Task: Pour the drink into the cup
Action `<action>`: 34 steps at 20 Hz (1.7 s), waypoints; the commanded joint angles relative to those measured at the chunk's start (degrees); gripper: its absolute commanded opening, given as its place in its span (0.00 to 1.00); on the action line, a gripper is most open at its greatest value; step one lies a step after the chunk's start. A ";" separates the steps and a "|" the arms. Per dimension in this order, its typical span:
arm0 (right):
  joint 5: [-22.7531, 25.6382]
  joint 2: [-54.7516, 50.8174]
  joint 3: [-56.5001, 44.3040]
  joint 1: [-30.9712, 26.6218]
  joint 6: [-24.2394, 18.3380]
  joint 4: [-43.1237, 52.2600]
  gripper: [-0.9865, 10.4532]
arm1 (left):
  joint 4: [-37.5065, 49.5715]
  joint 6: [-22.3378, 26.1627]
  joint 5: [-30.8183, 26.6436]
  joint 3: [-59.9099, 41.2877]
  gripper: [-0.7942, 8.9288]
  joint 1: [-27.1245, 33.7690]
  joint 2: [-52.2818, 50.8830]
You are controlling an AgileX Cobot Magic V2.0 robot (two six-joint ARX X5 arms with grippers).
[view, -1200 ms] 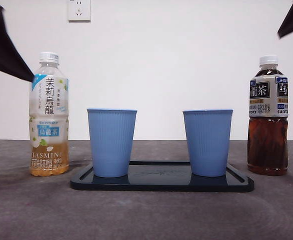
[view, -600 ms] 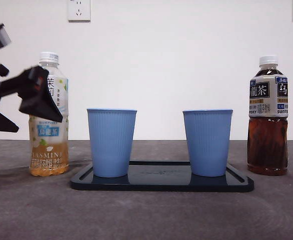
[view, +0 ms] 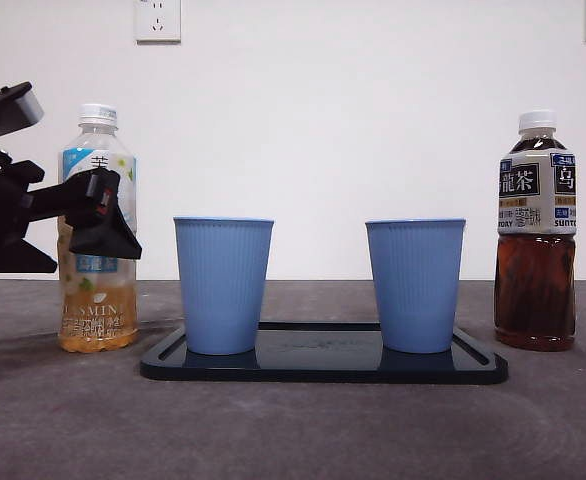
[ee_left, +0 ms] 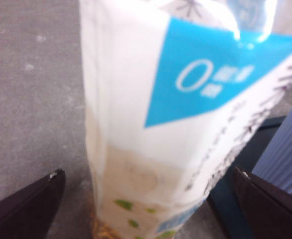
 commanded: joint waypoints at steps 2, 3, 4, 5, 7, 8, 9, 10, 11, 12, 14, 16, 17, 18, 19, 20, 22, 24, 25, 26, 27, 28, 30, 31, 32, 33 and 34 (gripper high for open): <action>-0.02 0.07 0.87 0.35 0.15 0.39 0.51 | 2.75 1.14 -0.28 0.02 0.71 -0.15 2.45; 0.00 0.07 0.87 0.35 0.11 0.39 0.51 | 3.85 1.14 -0.31 0.02 0.71 -0.15 3.15; 0.00 0.07 0.87 0.35 -0.07 0.39 0.51 | 4.61 1.11 -0.35 0.04 0.69 -0.15 3.63; 0.00 0.07 0.87 0.35 -0.11 0.39 0.51 | 5.31 1.11 -0.42 0.04 0.68 -0.15 4.13; 0.00 0.07 0.87 0.35 -0.15 0.37 0.51 | 6.49 1.11 -0.42 0.02 0.64 -0.15 5.03; 0.00 0.07 0.87 0.35 -0.31 0.37 0.51 | 6.82 1.09 -0.42 0.04 0.63 -0.15 5.31; 0.00 0.07 0.87 0.35 -0.50 0.37 0.51 | 7.02 1.09 -0.42 0.04 0.60 -0.15 5.57; 0.00 0.07 0.87 0.35 -0.52 0.35 0.51 | 7.02 1.09 -0.42 0.04 0.58 -0.15 5.60; 0.00 0.07 0.87 0.35 -0.52 0.35 0.51 | 7.04 1.09 -0.42 0.04 0.55 -0.15 5.62; 0.02 0.07 0.87 0.35 -0.59 0.37 0.51 | 7.17 1.09 -0.42 0.04 0.52 -0.15 5.62; 0.02 0.07 0.87 0.35 -0.87 0.37 0.51 | 7.50 1.09 -0.42 0.04 0.47 -0.15 5.62; 0.02 0.07 0.87 0.35 -0.90 0.35 0.51 | 8.07 1.11 -0.42 0.04 0.40 -0.15 5.62; 0.02 0.07 0.87 0.35 -0.92 0.35 0.51 | 8.31 1.09 -0.42 0.04 0.38 -0.15 5.62; 0.00 0.07 0.87 0.35 -0.92 0.33 0.51 | 8.66 1.09 -0.42 0.04 0.36 -0.15 5.62; 0.00 0.07 0.87 0.35 -0.92 0.33 0.51 | 8.76 1.11 -0.42 0.04 0.36 -0.15 5.60; 0.00 0.07 0.87 0.35 -0.92 0.33 0.51 | 8.85 1.11 -0.42 0.04 0.36 -0.15 5.60; 0.02 0.07 0.87 0.35 -1.01 0.33 0.51 | 8.76 1.11 -0.42 0.04 0.36 -0.15 5.53; 0.00 0.07 0.87 0.35 -1.09 0.31 0.51 | 8.39 1.11 -0.42 0.04 0.36 -0.15 5.38; 0.00 0.07 0.87 0.35 -1.16 0.26 0.51 | 8.00 1.16 -0.42 0.04 0.35 -0.15 5.05; 0.00 0.07 0.87 0.35 -1.18 0.17 0.51 | 7.65 1.18 -0.42 0.04 0.34 -0.15 4.74; 0.00 0.07 0.87 0.35 -1.20 0.02 0.51 | 7.21 1.36 -0.42 0.04 0.33 -0.15 4.24; 0.00 0.07 0.87 0.35 -1.33 -0.13 0.51 | 6.36 1.81 -0.42 0.11 0.32 -0.15 3.43; 0.02 0.07 0.87 0.35 -1.38 -0.55 0.51 | 3.80 3.43 -0.42 0.48 0.32 -0.15 1.46; 0.00 0.07 0.87 0.35 -1.44 -0.72 0.51 | 2.01 4.48 -0.42 0.83 0.32 -0.15 0.17; 0.00 0.07 0.87 0.35 -1.53 -0.77 0.51 | 0.26 5.29 -0.42 1.27 0.32 -0.15 -0.96; 0.00 0.07 0.87 0.35 -1.60 -0.77 0.51 | -2.12 6.27 -0.44 1.97 0.32 -0.15 -2.36; 0.00 0.07 0.87 0.35 -1.60 -0.74 0.51 | -4.74 7.45 -0.44 2.82 0.32 -0.15 -3.69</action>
